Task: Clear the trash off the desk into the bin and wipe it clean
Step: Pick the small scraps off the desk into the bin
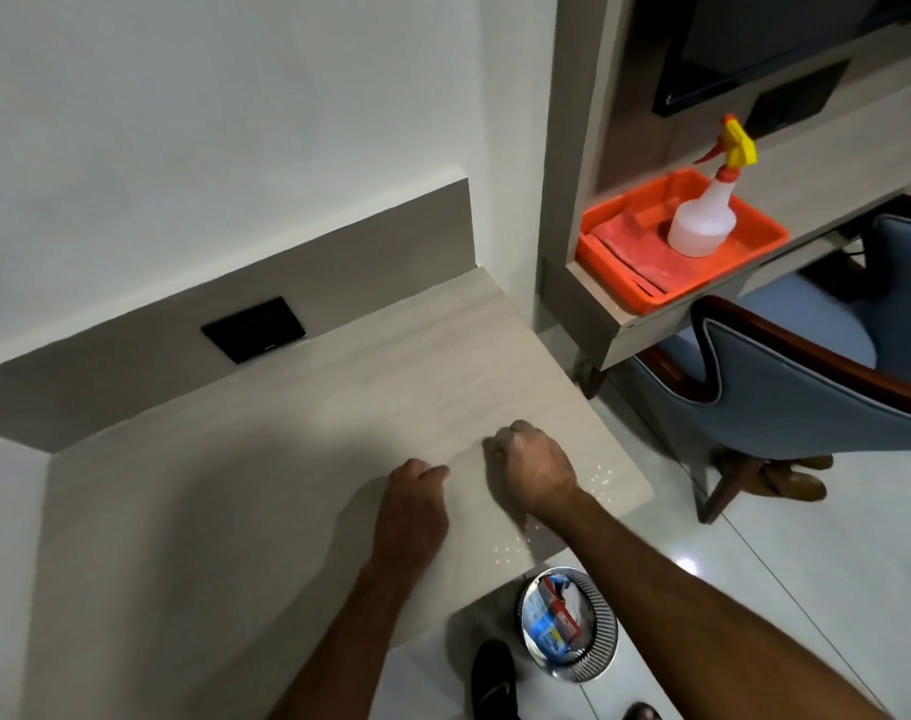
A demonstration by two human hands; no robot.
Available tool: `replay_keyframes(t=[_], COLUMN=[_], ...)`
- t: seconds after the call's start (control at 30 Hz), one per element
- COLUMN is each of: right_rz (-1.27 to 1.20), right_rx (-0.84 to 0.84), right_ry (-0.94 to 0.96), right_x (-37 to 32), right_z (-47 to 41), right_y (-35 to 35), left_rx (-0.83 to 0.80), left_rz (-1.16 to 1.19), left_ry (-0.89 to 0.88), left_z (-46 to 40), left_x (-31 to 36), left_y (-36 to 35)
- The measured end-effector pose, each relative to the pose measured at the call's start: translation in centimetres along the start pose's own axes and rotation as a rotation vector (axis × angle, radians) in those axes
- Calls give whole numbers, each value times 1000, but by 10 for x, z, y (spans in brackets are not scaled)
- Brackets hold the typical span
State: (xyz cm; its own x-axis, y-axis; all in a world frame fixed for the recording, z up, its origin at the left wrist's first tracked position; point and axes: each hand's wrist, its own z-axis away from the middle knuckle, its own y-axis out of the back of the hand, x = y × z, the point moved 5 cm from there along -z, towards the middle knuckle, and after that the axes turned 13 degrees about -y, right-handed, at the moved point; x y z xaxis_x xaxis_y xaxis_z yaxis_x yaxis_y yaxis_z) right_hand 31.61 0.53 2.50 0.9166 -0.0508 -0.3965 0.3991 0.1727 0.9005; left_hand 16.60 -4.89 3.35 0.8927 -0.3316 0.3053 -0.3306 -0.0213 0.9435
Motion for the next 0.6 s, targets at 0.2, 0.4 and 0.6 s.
replay_keyframes(t=[0.2, 0.4, 0.6], right_rz=[-392, -487, -488], right_rx=[294, 557, 270], right_ry=[-214, -415, -550], right_x=[78, 198, 260], right_z=[36, 102, 130], right_y=[30, 13, -112], left_rx=[341, 459, 36], left_rz=[157, 393, 292], left_ry=[-76, -131, -288], left_z=[-35, -17, 37], left_x=[81, 143, 173], left_y=[5, -56, -199])
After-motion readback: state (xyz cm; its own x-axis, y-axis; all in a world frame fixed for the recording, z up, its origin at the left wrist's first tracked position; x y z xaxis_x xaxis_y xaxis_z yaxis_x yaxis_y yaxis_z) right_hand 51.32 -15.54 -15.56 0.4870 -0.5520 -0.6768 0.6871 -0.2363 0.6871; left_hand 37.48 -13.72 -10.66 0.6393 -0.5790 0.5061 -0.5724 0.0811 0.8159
